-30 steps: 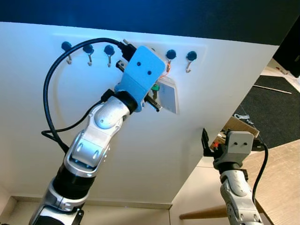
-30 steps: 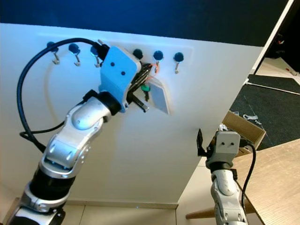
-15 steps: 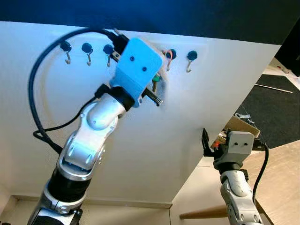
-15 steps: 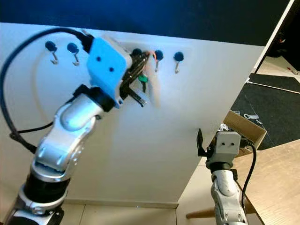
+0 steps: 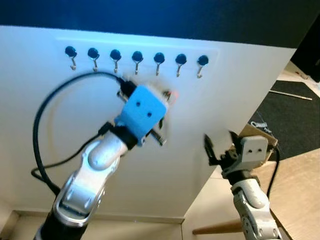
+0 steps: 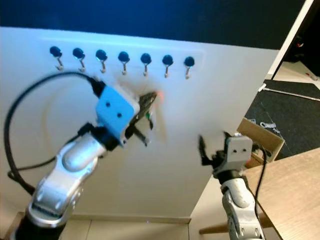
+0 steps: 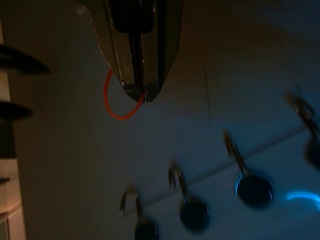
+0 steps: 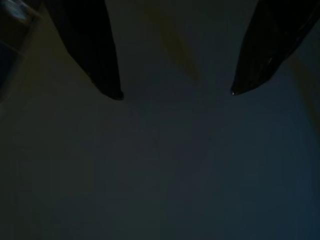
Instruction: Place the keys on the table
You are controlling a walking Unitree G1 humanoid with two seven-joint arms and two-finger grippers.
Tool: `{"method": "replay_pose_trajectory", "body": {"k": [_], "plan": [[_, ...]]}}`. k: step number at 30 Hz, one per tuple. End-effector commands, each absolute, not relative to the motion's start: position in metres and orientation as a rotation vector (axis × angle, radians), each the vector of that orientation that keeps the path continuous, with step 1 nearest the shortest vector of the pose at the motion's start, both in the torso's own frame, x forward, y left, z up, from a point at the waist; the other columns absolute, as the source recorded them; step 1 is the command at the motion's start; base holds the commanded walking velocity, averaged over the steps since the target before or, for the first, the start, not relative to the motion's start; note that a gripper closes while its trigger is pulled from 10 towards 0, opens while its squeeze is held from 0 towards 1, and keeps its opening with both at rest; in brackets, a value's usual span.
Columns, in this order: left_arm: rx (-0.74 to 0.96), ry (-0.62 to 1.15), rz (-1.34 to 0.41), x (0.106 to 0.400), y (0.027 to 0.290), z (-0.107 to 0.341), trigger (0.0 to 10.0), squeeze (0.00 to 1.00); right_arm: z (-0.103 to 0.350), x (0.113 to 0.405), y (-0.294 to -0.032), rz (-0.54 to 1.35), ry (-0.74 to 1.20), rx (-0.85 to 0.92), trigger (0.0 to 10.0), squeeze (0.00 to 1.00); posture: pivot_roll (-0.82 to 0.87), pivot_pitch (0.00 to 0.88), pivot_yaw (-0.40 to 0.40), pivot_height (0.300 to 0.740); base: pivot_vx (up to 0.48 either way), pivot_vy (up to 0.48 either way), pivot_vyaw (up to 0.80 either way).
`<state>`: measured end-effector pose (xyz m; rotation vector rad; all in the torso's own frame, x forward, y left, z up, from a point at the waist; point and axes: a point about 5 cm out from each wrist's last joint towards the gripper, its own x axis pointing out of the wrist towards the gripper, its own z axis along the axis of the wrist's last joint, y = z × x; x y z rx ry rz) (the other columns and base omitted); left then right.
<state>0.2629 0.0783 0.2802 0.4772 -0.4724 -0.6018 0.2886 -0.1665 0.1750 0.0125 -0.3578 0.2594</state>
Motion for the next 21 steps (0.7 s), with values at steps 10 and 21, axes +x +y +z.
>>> {"method": "replay_pose_trajectory", "body": {"k": [10, 21], "plan": [[0.444, -0.406, -0.651, 0.258, 0.082, 0.262, 10.0, 0.0, 0.202, 0.246, -0.131, 0.811, -0.3, 0.216, 10.0, 0.0, 0.15, 0.15, -0.042, 0.74, 0.0, 0.0, 0.0], [0.409, -0.409, -0.681, 0.252, 0.079, 0.261, 10.0, 0.0, 0.228, 0.247, -0.114, 0.895, -0.355, 0.258, 10.0, 0.0, 0.16, 0.155, -0.05, 0.74, 0.0, 0.0, 0.0]]}}
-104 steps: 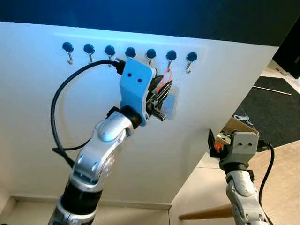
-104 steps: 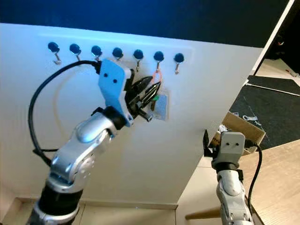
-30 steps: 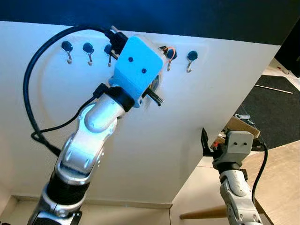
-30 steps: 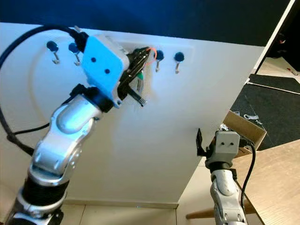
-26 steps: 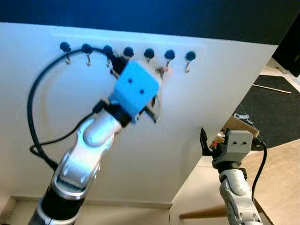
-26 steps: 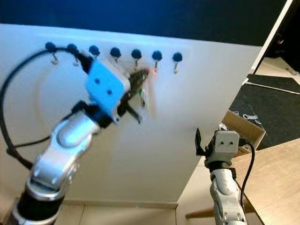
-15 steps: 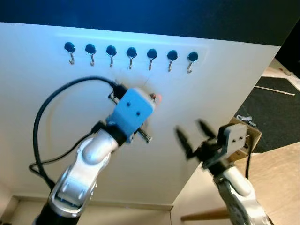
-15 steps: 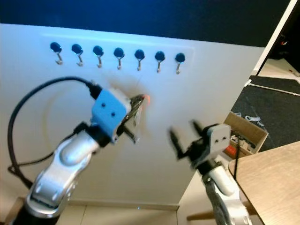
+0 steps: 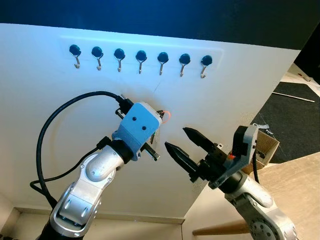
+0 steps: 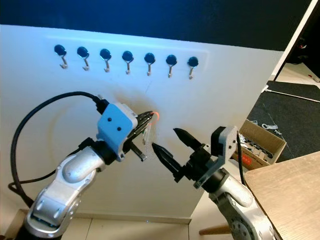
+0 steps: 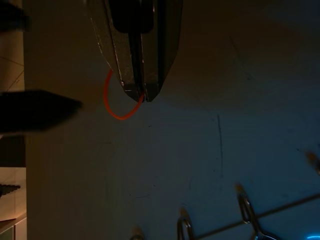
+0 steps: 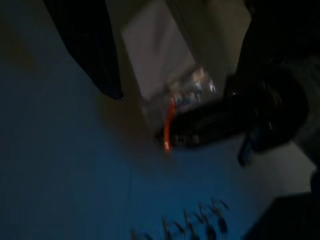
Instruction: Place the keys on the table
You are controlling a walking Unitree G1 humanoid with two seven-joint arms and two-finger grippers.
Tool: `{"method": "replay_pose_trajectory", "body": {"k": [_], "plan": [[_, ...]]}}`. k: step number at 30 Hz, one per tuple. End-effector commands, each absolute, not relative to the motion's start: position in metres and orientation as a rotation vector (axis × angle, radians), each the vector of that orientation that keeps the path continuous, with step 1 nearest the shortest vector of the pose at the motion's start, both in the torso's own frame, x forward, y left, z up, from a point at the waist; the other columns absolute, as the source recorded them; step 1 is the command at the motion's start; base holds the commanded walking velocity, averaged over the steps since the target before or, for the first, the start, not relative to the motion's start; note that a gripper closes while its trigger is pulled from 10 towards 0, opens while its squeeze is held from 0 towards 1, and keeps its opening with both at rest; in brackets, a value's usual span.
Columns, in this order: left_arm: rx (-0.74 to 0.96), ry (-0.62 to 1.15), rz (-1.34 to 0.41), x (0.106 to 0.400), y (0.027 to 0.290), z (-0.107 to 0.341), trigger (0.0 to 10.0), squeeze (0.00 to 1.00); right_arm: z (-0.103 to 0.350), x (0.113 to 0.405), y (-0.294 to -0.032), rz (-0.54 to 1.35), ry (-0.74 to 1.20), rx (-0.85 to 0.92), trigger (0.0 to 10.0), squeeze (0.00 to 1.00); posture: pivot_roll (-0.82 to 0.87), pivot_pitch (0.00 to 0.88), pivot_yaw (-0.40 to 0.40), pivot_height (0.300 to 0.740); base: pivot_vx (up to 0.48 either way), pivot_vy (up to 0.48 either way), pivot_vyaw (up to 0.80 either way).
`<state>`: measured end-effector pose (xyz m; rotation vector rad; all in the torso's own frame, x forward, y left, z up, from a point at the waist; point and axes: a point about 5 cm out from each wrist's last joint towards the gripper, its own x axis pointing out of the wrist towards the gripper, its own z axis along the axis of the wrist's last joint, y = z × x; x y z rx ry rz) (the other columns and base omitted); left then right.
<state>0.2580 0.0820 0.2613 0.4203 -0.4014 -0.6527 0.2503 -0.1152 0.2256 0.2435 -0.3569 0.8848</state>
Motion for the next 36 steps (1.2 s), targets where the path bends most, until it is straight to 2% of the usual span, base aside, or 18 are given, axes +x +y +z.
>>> {"method": "replay_pose_trajectory", "body": {"k": [1, 10, 11, 12, 13, 14, 36], "plan": [[0.406, -0.41, -0.684, 0.251, 0.078, 0.262, 10.0, 0.0, 0.23, 0.249, -0.112, 0.896, -0.361, 0.262, 10.0, 0.0, 0.16, 0.155, -0.052, 0.74, 0.0, 0.0, 0.0], [0.394, -0.412, -0.698, 0.248, 0.079, 0.263, 10.0, 0.0, 0.234, 0.258, -0.108, 0.896, -0.376, 0.28, 10.0, 0.0, 0.18, 0.155, -0.059, 0.74, 0.0, 0.0, 0.0], [0.393, -0.412, -0.699, 0.248, 0.079, 0.264, 10.0, 0.0, 0.234, 0.259, -0.108, 0.896, -0.375, 0.281, 8.2, 0.0, 0.18, 0.155, -0.059, 0.74, 0.0, 0.0, 0.0], [0.393, -0.412, -0.699, 0.248, 0.079, 0.264, 10.0, 0.0, 0.234, 0.259, -0.108, 0.896, -0.375, 0.281, 8.2, 0.0, 0.18, 0.155, -0.059, 0.74, 0.0, 0.0, 0.0], [0.391, -0.413, -0.7, 0.248, 0.079, 0.264, 10.0, 0.0, 0.233, 0.26, -0.107, 0.896, -0.372, 0.282, 3.8, 0.0, 0.18, 0.155, -0.059, 0.74, 0.0, 0.0, 0.0], [0.389, -0.413, -0.703, 0.247, 0.079, 0.265, 10.0, 0.0, 0.233, 0.261, -0.106, 0.897, -0.37, 0.285, 0.0, 0.0, 0.18, 0.155, -0.059, 0.74, 0.0, 0.0, 0.0], [0.363, -0.427, -0.725, 0.242, 0.077, 0.271, 10.0, 0.0, 0.231, 0.264, -0.103, 0.897, -0.358, 0.321, 0.0, 0.0, 0.19, 0.157, -0.059, 0.74, 0.0, 0.0, 0.0]]}}
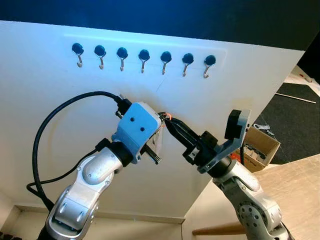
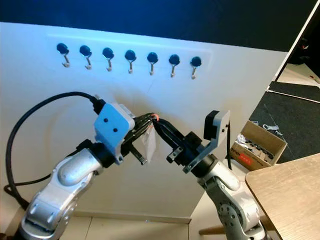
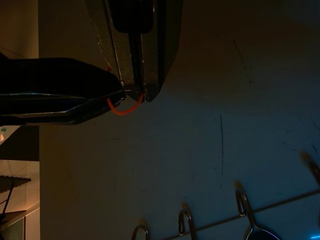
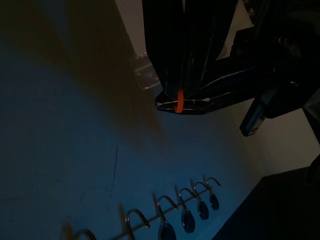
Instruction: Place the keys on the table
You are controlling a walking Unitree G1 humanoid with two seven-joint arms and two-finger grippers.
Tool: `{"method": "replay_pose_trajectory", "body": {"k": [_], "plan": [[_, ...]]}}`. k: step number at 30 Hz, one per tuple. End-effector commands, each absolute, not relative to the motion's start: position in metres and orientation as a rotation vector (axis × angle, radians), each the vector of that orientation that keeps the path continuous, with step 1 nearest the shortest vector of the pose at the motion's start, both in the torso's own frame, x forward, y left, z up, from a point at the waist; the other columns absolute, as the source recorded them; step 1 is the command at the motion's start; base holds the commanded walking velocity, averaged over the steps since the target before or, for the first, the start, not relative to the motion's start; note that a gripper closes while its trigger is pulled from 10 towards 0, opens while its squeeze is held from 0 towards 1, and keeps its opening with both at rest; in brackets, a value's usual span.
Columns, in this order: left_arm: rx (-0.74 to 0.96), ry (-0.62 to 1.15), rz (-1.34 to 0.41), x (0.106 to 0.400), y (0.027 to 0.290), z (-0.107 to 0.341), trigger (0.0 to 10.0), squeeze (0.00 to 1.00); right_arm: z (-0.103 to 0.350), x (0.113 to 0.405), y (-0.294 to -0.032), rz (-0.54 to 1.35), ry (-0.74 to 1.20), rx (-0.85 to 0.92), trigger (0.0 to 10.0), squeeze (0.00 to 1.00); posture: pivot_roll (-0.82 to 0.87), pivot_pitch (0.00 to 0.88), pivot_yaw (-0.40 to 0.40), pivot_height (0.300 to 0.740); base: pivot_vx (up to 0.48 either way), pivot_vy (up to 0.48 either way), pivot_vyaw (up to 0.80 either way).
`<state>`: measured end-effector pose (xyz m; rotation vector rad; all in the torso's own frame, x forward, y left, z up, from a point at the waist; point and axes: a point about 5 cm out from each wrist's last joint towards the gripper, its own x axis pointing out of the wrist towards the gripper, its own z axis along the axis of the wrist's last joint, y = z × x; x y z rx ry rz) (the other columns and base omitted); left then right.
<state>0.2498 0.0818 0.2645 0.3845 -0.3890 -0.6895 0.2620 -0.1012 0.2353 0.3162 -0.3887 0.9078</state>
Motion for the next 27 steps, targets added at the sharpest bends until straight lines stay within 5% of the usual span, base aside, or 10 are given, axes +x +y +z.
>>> {"method": "replay_pose_trajectory", "body": {"k": [1, 2, 6, 7, 16, 17, 27], "plan": [[0.359, -0.427, -0.727, 0.242, 0.077, 0.271, 10.0, 0.0, 0.231, 0.265, -0.103, 0.891, -0.355, 0.315, 8.4, 0.0, 0.19, 0.158, -0.057, 0.74, 0.0, 0.0, 0.0], [0.355, -0.427, -0.73, 0.241, 0.077, 0.271, 10.0, 0.0, 0.23, 0.265, -0.102, 0.885, -0.353, 0.311, 10.0, 0.0, 0.19, 0.158, -0.057, 0.74, 0.0, 0.0, 0.0], [0.342, -0.423, -0.747, 0.24, 0.077, 0.27, 10.0, 0.0, 0.229, 0.267, -0.101, 0.872, -0.351, 0.298, 10.0, 0.0, 0.19, 0.157, -0.058, 0.74, 0.0, 0.0, 0.0], [0.338, -0.423, -0.755, 0.239, 0.077, 0.27, 10.0, 1.0, 0.229, 0.267, -0.101, 0.868, -0.35, 0.295, 10.0, 0.0, 0.19, 0.156, -0.057, 0.74, 0.0, 0.0, 0.0], [0.34, -0.395, -0.829, 0.231, 0.077, 0.268, 10.0, 1.0, 0.228, 0.269, -0.102, 0.845, -0.35, 0.29, 10.0, 0.0, 0.19, 0.153, -0.058, 0.74, 0.0, 0.0, 0.0], [0.332, -0.373, -0.887, 0.225, 0.079, 0.267, 10.0, 0.0, 0.228, 0.27, -0.102, 0.837, -0.35, 0.288, 10.0, 0.0, 0.19, 0.152, -0.058, 0.74, 0.0, 0.0, 0.0], [0.291, -0.19, -1.058, 0.202, 0.121, 0.256, 10.0, 0.0, 0.221, 0.279, -0.118, 0.641, -0.341, 0.271, 10.0, 0.0, 0.18, 0.154, -0.052, 0.74, 0.0, 0.0, 0.0]]}}
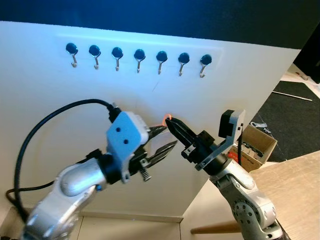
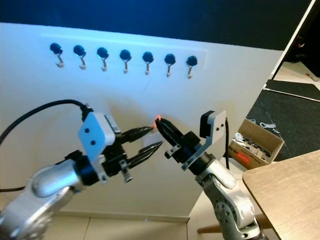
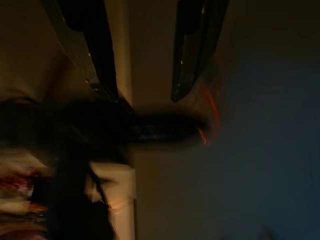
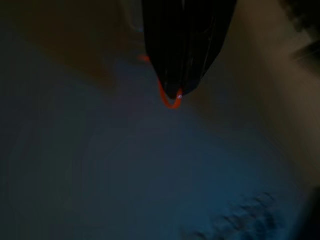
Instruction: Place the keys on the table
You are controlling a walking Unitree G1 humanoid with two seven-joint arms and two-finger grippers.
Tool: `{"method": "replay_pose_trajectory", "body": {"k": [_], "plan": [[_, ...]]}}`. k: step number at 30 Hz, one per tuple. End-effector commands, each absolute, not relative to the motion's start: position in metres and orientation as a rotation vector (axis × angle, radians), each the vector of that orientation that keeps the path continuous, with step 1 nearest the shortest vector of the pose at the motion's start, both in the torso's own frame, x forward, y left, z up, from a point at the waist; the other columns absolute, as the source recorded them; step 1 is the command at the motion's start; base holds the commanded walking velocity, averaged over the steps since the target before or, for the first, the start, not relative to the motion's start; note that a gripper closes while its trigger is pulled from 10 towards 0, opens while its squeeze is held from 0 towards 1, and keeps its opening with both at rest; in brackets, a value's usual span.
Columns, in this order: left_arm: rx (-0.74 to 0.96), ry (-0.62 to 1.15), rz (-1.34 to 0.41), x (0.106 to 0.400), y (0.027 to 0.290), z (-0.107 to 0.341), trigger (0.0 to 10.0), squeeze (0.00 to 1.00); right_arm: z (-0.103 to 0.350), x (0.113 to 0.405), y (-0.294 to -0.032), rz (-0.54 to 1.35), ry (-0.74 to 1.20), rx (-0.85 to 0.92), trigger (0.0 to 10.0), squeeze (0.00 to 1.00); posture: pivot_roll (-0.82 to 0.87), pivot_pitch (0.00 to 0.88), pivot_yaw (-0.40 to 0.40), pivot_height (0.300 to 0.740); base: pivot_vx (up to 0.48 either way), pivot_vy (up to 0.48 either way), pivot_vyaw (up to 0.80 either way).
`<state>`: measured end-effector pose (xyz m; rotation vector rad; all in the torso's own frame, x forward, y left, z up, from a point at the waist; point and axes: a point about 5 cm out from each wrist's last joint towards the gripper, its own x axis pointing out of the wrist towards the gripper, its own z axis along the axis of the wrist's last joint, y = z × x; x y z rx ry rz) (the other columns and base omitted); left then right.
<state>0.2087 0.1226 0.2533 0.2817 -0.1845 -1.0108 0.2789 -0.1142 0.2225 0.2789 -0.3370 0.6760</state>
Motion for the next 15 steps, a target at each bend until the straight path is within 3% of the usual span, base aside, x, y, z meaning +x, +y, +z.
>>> {"method": "replay_pose_trajectory", "body": {"k": [1, 5, 7, 14, 15], "plan": [[0.277, -0.182, -1.054, 0.201, 0.125, 0.256, 10.0, 0.0, 0.22, 0.28, -0.122, 0.605, -0.341, 0.27, 10.0, 0.0, 0.18, 0.154, -0.052, 0.74, 0.0, 0.0, 0.0], [0.249, -0.188, -0.974, 0.21, 0.131, 0.256, 10.0, 0.0, 0.22, 0.279, -0.134, 0.489, -0.363, 0.237, 10.0, 0.0, 0.17, 0.153, -0.052, 0.74, 0.0, 0.0, 0.0], [0.231, -0.2, -0.88, 0.222, 0.135, 0.255, 10.0, 0.0, 0.219, 0.275, -0.148, 0.344, -0.382, 0.175, 10.0, 0.0, 0.16, 0.153, -0.05, 0.74, 0.0, 0.0, 0.0], [0.217, -0.188, -0.838, 0.231, 0.136, 0.249, 10.0, 0.0, 0.213, 0.262, -0.174, 0.061, -0.404, 0.048, 10.0, 0.0, 0.12, 0.154, -0.041, 0.74, 0.0, 0.0, 0.0], [0.217, -0.178, -0.837, 0.234, 0.135, 0.247, 10.0, 0.0, 0.21, 0.256, -0.195, -0.095, -0.394, -0.03, 10.0, 0.0, 0.1, 0.153, -0.031, 0.74, 0.0, 0.0, 0.0]]}}
